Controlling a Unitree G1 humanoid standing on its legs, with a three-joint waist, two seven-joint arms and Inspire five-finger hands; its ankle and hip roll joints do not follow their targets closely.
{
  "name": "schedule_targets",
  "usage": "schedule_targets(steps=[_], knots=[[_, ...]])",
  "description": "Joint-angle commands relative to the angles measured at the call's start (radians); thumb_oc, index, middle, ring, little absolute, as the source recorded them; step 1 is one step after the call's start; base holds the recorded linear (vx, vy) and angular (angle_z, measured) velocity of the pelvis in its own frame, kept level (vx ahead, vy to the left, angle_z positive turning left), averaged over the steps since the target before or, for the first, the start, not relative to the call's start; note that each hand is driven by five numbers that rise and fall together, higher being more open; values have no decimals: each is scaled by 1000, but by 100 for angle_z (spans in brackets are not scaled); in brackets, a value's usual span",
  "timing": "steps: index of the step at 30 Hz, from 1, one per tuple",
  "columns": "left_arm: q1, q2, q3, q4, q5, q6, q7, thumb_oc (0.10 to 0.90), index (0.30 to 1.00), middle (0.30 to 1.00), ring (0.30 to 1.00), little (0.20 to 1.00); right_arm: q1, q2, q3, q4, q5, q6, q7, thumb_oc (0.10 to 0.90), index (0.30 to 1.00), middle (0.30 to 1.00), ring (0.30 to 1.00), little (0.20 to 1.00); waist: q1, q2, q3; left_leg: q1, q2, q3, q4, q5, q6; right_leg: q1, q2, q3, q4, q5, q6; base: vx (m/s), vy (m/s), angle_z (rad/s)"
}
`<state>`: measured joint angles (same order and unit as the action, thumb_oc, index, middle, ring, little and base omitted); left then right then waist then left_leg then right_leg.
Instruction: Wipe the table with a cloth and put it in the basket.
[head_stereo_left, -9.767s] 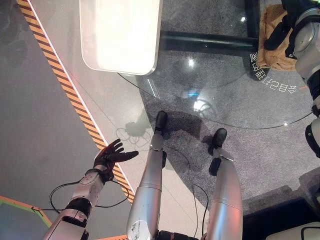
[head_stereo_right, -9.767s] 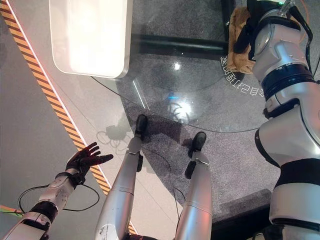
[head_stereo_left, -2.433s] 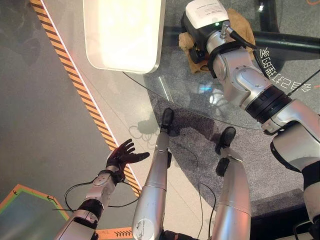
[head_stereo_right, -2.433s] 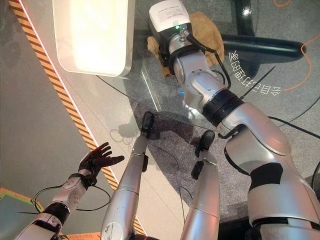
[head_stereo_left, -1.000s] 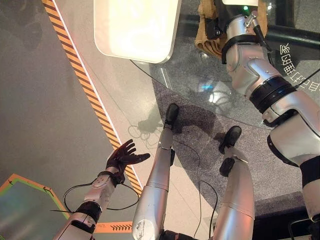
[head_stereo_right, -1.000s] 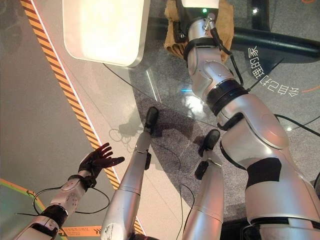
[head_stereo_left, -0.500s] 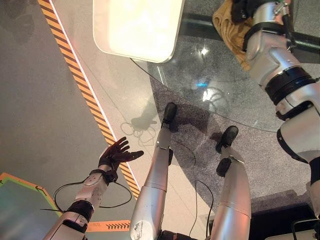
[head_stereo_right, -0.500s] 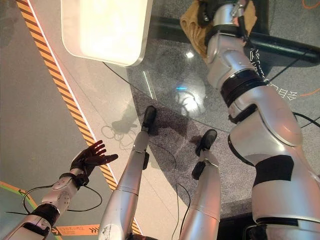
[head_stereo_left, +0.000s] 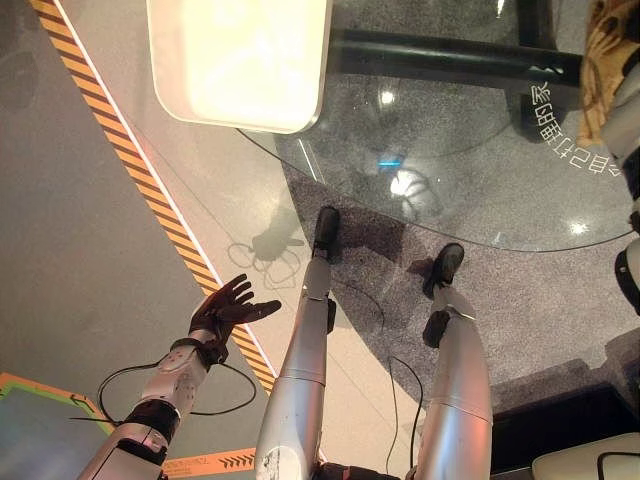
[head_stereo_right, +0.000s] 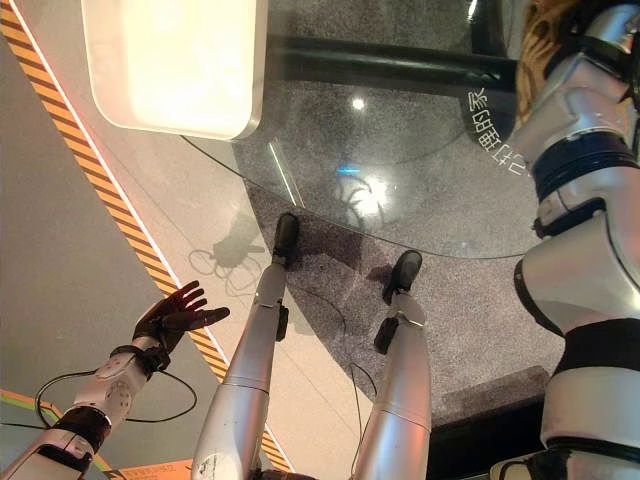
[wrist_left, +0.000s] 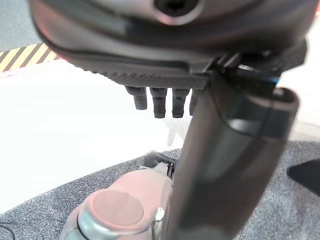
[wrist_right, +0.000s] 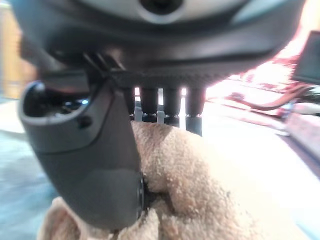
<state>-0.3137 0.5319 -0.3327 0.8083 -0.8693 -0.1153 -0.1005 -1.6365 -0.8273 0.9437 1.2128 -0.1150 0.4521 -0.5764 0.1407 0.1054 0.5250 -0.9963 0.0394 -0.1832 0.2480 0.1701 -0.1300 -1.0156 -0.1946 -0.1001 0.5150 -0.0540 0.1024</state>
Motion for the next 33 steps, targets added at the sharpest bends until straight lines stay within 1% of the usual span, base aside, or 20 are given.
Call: schedule_targets(steps=[1, 5, 9, 14, 19, 25, 33], knots=[[52, 53, 27, 70, -29, 3, 1, 800, 900, 900, 900, 900, -118, -150, 74, 3, -26, 26, -124, 100, 300, 300, 300, 200, 34, -4, -5, 28, -72, 76, 55, -113, 109, 69, 95, -84, -103, 11, -59, -4, -14, -4], [44, 62, 29, 81, -30, 3, -11, 800, 900, 900, 900, 900, -120, -150, 72, 18, -17, 7, -134, 100, 300, 300, 300, 200, 34, -7, -5, 24, -73, 73, 62, -115, 109, 68, 95, -84, -101, 10, -59, -1, -15, -5], [38, 63, 28, 82, -30, 5, -7, 800, 900, 900, 900, 900, -125, -144, 73, 7, -21, -2, -121, 100, 300, 300, 300, 200, 34, -10, -5, 22, -75, 72, 64, -116, 109, 67, 97, -85, -102, 11, -60, 0, 0, 0], [30, 58, 27, 86, -20, 5, -2, 800, 900, 900, 900, 900, -114, -121, 76, -25, -50, -50, -104, 100, 300, 300, 300, 200, 37, -11, -5, 24, -78, 68, 61, -117, 109, 70, 97, -87, -107, 11, -59, 0, 0, 0], [26, 52, 23, 91, -10, 0, -5, 800, 900, 900, 900, 900, -118, -83, 93, -71, -63, -68, -83, 100, 300, 300, 300, 200, 43, -9, -5, 31, -81, 67, 59, -118, 108, 78, 94, -91, -112, 10, -59, 0, 0, 0], [28, 39, 15, 86, 2, -10, -9, 800, 900, 900, 900, 900, -121, -19, 113, -136, -100, -90, -31, 100, 300, 300, 300, 200, 57, 0, -5, 29, -86, 65, 58, -117, 105, 79, 89, -98, -115, 6, -59, 0, 0, 0], [34, 20, 6, 81, 23, -25, -5, 800, 900, 900, 900, 900, -113, 60, 139, -226, -190, -131, 19, 100, 300, 300, 300, 200, 75, 11, -5, 27, -94, 62, 60, -116, 104, 78, 84, -108, -110, -1, -60, 0, 0, 0]])
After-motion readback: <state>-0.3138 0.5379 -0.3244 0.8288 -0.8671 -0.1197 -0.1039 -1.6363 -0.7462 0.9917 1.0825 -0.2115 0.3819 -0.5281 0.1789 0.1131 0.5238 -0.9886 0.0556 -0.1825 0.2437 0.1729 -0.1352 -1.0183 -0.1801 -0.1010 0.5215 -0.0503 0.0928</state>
